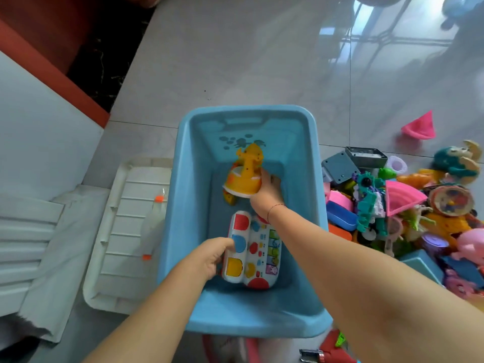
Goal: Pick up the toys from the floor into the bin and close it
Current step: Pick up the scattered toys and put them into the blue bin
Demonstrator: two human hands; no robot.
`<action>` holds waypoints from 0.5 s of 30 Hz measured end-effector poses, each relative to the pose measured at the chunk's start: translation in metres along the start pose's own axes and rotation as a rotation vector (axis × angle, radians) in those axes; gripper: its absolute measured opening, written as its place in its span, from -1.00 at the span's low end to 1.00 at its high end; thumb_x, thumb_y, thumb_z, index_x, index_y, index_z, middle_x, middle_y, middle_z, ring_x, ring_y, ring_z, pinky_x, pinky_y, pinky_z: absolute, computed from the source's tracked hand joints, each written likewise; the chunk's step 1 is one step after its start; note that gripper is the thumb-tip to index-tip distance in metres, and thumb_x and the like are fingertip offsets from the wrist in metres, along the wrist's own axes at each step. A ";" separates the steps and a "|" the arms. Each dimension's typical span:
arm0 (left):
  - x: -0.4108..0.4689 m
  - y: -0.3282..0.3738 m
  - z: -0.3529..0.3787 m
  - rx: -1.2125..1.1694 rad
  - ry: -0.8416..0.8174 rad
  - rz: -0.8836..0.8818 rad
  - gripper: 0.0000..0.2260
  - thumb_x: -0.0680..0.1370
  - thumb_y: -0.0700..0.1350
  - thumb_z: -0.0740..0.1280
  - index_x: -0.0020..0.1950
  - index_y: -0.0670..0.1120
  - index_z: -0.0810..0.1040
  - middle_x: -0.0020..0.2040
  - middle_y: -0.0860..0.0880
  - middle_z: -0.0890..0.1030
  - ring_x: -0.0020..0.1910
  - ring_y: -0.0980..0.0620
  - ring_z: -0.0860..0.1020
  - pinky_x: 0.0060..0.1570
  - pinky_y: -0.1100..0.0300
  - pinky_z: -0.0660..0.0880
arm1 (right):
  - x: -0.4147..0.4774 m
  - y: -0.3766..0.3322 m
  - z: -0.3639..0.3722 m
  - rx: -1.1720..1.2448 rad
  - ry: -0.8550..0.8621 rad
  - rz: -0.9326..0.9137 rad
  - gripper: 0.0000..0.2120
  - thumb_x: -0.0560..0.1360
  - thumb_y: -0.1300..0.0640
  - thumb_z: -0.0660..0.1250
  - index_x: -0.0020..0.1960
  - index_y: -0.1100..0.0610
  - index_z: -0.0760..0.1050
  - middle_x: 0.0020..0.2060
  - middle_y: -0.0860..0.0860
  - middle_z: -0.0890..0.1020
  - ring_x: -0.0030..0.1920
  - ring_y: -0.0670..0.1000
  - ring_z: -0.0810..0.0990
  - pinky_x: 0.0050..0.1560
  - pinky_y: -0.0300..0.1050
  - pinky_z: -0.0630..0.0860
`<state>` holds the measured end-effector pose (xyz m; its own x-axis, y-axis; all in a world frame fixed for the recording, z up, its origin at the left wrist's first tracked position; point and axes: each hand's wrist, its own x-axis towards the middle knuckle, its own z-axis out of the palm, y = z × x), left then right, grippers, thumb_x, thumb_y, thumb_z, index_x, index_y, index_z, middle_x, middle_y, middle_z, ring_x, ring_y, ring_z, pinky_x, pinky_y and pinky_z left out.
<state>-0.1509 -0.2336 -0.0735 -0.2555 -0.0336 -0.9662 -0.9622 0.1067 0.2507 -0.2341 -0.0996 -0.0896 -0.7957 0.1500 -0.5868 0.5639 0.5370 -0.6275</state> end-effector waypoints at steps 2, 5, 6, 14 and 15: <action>-0.002 -0.002 0.000 -0.037 0.040 -0.016 -0.87 0.45 -0.30 0.25 -0.06 -0.16 0.54 -0.14 -0.15 0.62 -0.11 -0.11 0.57 -0.10 -0.02 0.54 | 0.004 -0.002 0.002 0.028 -0.064 0.027 -0.48 0.50 0.19 0.15 0.44 0.00 0.16 0.40 0.19 0.19 0.28 0.29 0.38 0.27 0.12 0.41; -0.008 0.000 0.002 -0.071 0.043 -0.026 -0.87 0.44 -0.26 0.19 -0.15 -0.13 0.52 -0.12 -0.14 0.61 -0.07 -0.11 0.55 0.06 -0.03 0.48 | 0.009 0.001 0.004 0.080 -0.128 0.052 -0.48 0.50 0.04 0.24 0.43 0.05 0.21 0.39 0.19 0.28 0.28 0.26 0.41 0.28 0.12 0.42; -0.009 0.001 0.002 -0.061 0.041 -0.022 -0.88 0.44 -0.25 0.19 -0.16 -0.12 0.52 -0.10 -0.13 0.62 -0.04 -0.11 0.55 0.16 -0.07 0.43 | 0.010 0.001 0.004 0.095 -0.142 0.055 -0.46 0.49 0.04 0.25 0.43 0.04 0.21 0.37 0.18 0.31 0.27 0.25 0.42 0.27 0.12 0.44; -0.050 0.026 0.012 0.079 0.180 0.199 -0.93 0.54 -0.13 0.24 -0.11 -0.06 0.50 0.03 -0.04 0.52 0.17 -0.04 0.44 0.22 -0.01 0.33 | -0.065 -0.029 -0.034 0.393 -0.023 -0.172 -0.32 0.46 0.30 0.22 0.52 0.09 0.06 0.47 0.04 0.18 0.45 0.05 0.25 0.44 -0.04 0.27; -0.060 0.035 0.018 0.121 0.166 0.273 -0.91 0.55 -0.13 0.22 -0.12 -0.06 0.50 -0.01 -0.04 0.54 0.11 -0.02 0.46 0.13 0.04 0.37 | -0.084 -0.028 -0.049 0.423 0.036 -0.295 -0.35 0.45 0.32 0.21 0.50 0.10 0.13 0.45 0.04 0.24 0.42 0.01 0.29 0.42 -0.10 0.29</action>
<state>-0.1676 -0.2098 -0.0080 -0.5239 -0.1482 -0.8388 -0.8404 0.2505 0.4806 -0.1943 -0.0867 0.0023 -0.9375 0.0752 -0.3399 0.3480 0.1796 -0.9201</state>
